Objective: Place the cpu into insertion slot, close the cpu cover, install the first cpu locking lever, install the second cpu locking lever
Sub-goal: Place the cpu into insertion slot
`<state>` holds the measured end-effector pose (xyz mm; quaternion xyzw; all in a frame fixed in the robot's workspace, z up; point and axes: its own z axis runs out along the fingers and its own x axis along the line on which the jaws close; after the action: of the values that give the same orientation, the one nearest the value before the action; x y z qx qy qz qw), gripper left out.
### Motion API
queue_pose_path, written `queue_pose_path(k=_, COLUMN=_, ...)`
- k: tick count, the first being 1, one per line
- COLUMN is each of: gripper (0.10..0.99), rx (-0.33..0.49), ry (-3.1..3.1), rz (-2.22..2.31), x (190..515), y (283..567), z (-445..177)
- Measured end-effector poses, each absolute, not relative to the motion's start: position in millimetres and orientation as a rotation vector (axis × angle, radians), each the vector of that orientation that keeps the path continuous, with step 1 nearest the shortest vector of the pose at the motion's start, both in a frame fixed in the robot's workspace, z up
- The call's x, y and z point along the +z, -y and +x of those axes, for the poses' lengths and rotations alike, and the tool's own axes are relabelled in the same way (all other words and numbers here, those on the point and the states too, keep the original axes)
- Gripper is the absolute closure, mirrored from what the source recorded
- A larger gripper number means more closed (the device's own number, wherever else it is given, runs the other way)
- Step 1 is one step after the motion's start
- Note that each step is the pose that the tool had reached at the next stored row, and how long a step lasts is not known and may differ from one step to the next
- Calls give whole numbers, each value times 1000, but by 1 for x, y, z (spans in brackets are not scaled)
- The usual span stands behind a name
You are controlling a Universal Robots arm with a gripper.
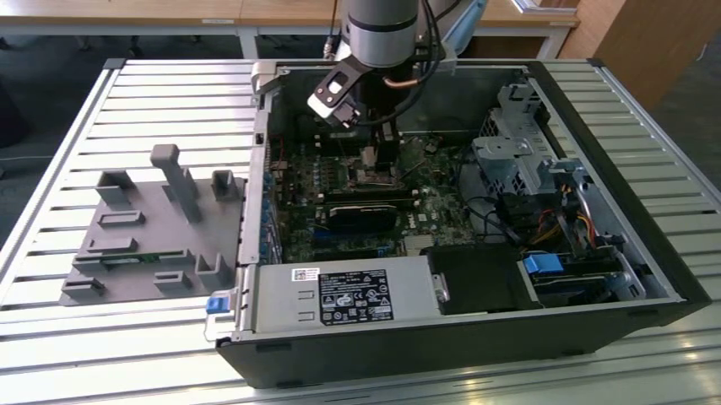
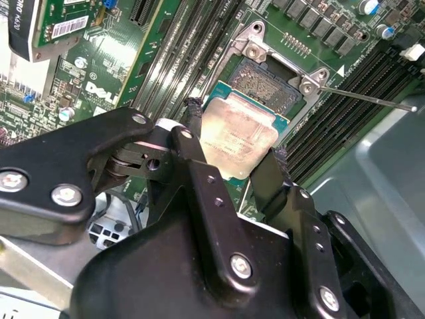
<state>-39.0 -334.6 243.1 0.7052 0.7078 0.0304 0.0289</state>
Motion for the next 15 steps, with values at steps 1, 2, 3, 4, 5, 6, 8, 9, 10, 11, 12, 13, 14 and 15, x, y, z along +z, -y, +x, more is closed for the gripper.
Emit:
queue_pose_path(k=1, gripper=545, rx=94, ry=-2183, rz=2176, x=243, y=335, z=-39)
queue_pose_path(k=2, gripper=545, rx=94, ry=-2183, rz=2176, x=243, y=335, z=-39)
queue_pose_path(k=3, gripper=545, rx=94, ry=-2183, rz=2176, x=243, y=335, z=-39)
queue_pose_path(k=4, gripper=545, rx=94, ry=-2183, rz=2176, x=243, y=335, z=-39)
queue_pose_path(k=5, gripper=545, rx=94, ry=-2183, rz=2176, x=242, y=335, z=-39)
queue_pose_path(k=6, gripper=545, rx=94, ry=-2183, rz=2176, x=242, y=335, z=-39)
queue_pose_path(k=8, gripper=545, rx=94, ry=-2183, rz=2176, x=242, y=335, z=-39)
queue_pose_path(k=9, gripper=545, rx=94, ry=-2183, rz=2176, x=242, y=335, z=-39)
queue_pose_path(k=10, gripper=545, rx=94, ry=-2183, rz=2176, x=242, y=335, z=-39)
queue_pose_path(k=11, gripper=545, rx=94, ry=-2183, rz=2176, x=241, y=335, z=-39)
queue_pose_path(k=12, gripper=545, rx=94, ry=-2183, rz=2176, x=241, y=335, z=-39)
queue_pose_path(k=13, gripper=545, rx=94, ry=-2183, rz=2176, x=240, y=335, z=-39)
queue_pose_path(k=14, gripper=545, rx=94, ry=-2183, rz=2176, x=240, y=335, z=-39)
queue_pose_path(k=15, gripper=545, rx=93, ry=-2183, rz=2176, x=238, y=334, z=-39)
